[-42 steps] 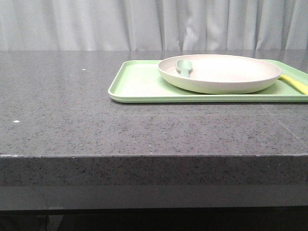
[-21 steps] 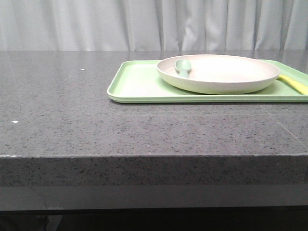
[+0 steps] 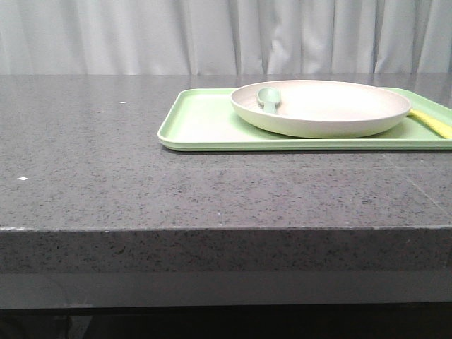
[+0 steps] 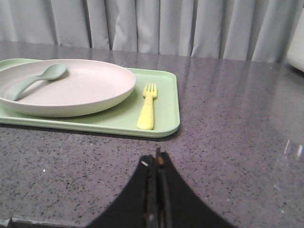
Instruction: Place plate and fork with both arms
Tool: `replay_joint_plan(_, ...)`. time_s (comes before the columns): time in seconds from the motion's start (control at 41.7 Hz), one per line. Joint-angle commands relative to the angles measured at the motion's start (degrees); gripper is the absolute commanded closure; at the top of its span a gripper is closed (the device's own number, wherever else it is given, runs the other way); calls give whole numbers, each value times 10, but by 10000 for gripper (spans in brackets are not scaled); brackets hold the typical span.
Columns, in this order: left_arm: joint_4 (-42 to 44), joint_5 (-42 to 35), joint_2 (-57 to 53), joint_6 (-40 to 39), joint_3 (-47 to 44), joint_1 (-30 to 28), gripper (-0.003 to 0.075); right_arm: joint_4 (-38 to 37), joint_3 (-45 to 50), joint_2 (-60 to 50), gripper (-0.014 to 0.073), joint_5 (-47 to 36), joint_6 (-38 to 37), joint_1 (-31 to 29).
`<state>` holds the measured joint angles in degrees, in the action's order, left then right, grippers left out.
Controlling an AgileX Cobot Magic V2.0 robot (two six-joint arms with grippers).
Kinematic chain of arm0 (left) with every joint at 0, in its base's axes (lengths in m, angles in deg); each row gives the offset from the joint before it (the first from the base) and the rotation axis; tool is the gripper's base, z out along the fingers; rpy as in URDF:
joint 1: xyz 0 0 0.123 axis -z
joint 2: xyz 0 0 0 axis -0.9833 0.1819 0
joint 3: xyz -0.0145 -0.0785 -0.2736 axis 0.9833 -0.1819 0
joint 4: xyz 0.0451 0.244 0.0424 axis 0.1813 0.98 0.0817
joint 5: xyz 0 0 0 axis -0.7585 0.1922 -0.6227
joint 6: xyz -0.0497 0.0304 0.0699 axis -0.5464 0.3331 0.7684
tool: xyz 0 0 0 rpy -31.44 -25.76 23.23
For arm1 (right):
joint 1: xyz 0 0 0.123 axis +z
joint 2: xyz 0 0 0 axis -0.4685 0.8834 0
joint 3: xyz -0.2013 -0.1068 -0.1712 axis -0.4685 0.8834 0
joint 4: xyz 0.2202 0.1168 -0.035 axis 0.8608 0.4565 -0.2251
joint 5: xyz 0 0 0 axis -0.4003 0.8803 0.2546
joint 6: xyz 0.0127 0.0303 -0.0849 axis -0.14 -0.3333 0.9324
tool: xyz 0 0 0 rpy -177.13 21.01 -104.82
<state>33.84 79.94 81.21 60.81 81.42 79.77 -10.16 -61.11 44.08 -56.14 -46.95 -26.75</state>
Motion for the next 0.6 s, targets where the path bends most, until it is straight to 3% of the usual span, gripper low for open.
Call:
replay_joint_plan(0.0, -5, -50, -12, -5, -1, 1, 739, -6, -3, -10, 662, -54, 6, -4)
replay_joint_plan(0.575, -5, -50, -12, -5, -1, 1, 739, -32, -3, -10, 662, -74, -59, -4)
